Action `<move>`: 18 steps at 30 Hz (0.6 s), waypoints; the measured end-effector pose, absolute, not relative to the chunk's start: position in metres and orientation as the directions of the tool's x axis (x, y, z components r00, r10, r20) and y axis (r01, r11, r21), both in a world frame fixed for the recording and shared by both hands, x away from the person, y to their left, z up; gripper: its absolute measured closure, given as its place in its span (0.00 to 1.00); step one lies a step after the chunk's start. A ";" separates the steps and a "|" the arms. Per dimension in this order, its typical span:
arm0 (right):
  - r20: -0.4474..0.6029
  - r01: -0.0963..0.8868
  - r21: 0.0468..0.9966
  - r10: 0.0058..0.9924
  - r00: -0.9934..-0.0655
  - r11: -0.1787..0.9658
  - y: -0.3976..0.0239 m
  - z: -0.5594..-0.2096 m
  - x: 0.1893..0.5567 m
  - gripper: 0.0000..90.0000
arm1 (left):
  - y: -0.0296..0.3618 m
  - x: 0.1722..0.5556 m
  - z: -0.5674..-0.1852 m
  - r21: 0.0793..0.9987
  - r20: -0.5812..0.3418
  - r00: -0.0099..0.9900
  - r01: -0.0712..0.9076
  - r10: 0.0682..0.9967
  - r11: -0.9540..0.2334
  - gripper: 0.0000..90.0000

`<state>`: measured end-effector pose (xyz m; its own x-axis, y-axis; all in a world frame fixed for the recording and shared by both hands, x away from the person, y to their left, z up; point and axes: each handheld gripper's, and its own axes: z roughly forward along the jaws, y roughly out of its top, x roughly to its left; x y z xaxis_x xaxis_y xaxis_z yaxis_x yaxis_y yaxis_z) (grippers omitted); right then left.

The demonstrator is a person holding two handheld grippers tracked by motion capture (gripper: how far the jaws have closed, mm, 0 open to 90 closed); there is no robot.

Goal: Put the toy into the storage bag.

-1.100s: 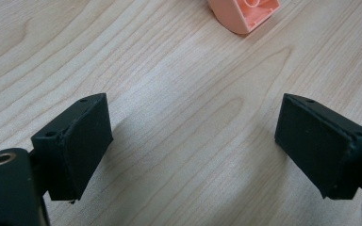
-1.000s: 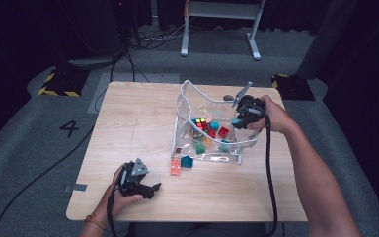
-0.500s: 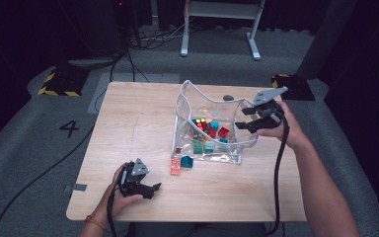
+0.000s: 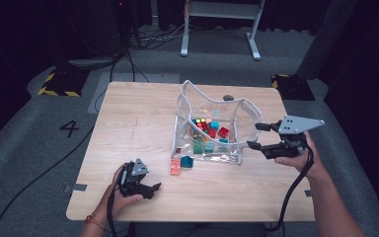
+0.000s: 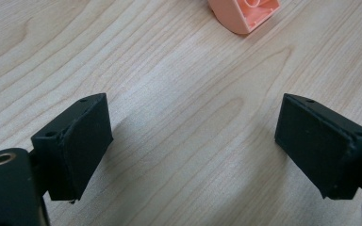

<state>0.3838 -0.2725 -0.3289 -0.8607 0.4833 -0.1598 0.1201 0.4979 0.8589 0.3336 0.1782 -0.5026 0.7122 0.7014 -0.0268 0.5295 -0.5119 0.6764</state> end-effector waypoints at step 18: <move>-0.158 0.037 0.926 0.475 -0.866 0.375 -0.273 -0.364 0.325 0.39 | 0.178 0.334 -0.503 0.676 -0.027 0.711 0.530 0.702 -0.511 0.13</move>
<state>0.3253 -0.2732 -0.3635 -0.8656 0.4754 -0.1575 0.0372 0.3748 0.9264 0.3335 0.1782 -0.5026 0.7114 0.7022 -0.0267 0.5302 -0.5114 0.6763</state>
